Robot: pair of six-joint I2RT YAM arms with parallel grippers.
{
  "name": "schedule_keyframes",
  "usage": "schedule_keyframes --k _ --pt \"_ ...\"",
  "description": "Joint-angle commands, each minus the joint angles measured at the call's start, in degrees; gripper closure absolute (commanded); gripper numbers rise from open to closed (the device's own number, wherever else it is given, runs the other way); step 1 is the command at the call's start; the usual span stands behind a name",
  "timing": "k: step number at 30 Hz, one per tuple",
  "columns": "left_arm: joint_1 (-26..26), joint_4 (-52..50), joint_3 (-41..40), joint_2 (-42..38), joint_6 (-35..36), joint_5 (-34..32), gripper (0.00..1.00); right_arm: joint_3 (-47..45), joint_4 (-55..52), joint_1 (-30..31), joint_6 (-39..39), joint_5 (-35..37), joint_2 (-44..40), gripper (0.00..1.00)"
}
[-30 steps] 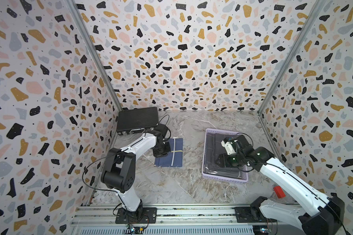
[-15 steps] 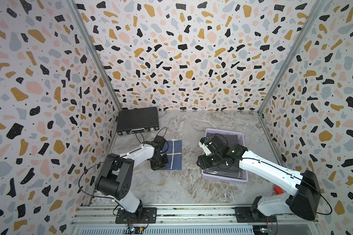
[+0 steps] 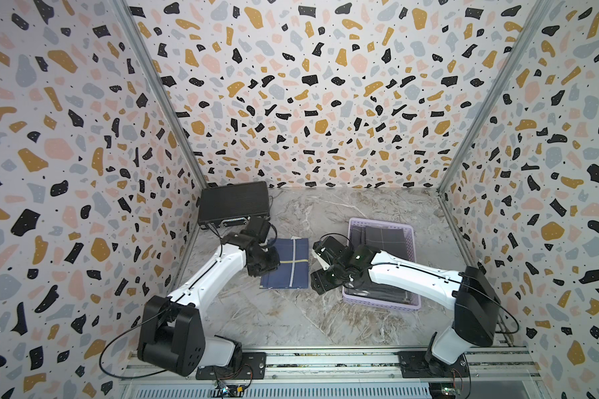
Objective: Put the folded pillowcase in the basket
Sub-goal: Move the pillowcase to the center of the board.
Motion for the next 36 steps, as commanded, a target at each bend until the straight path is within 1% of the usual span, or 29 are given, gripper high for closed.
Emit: schedule_keyframes --k 1,3,5,8,11,16,20,22,24,27,29,33,36 --pt "5.8 -4.4 3.8 4.8 5.5 1.8 0.71 2.9 0.3 -0.3 1.2 2.3 3.9 0.24" --pt "7.9 -3.4 3.4 6.6 5.4 4.6 0.71 3.8 1.9 -0.4 2.1 -0.6 8.1 0.24" --pt "8.5 -1.3 1.6 6.8 5.1 5.1 0.71 3.2 5.5 -0.4 3.3 -2.8 10.7 0.24" --pt "8.7 1.3 -0.3 7.2 4.8 4.7 0.71 1.3 12.3 -0.6 4.8 -4.8 12.6 0.25" --pt "9.0 2.6 -1.1 9.0 4.9 4.9 0.71 0.6 16.1 -0.7 6.1 -6.3 13.7 0.26" --pt "9.2 5.4 -3.2 11.2 3.8 4.6 0.71 -0.6 19.2 -0.8 7.0 -6.4 13.4 0.27" --pt "9.3 6.9 -3.5 13.6 1.2 7.0 0.74 2.7 17.8 -1.1 8.5 -7.9 17.5 0.31" --pt "9.2 7.1 -3.3 13.6 1.2 6.8 0.74 4.2 16.9 -1.0 9.7 -9.1 19.6 0.36" --pt "9.3 7.0 -3.2 13.0 1.6 6.4 0.74 3.1 19.0 -1.1 11.4 -9.9 19.9 0.44" --pt "9.3 7.0 -3.5 12.4 2.0 6.4 0.74 1.1 20.6 -1.1 12.2 -9.6 18.9 0.53" --pt "9.3 7.0 -3.5 12.5 1.7 6.7 0.74 0.7 20.3 -1.2 12.2 -9.2 18.6 0.62" --pt "9.3 7.0 -3.4 11.9 1.9 6.5 0.74 -0.2 19.8 -1.2 12.0 -9.2 17.1 0.86" --pt "9.3 6.8 -3.4 11.4 2.1 6.5 0.74 0.1 15.7 -1.1 10.7 -9.6 16.3 0.95"
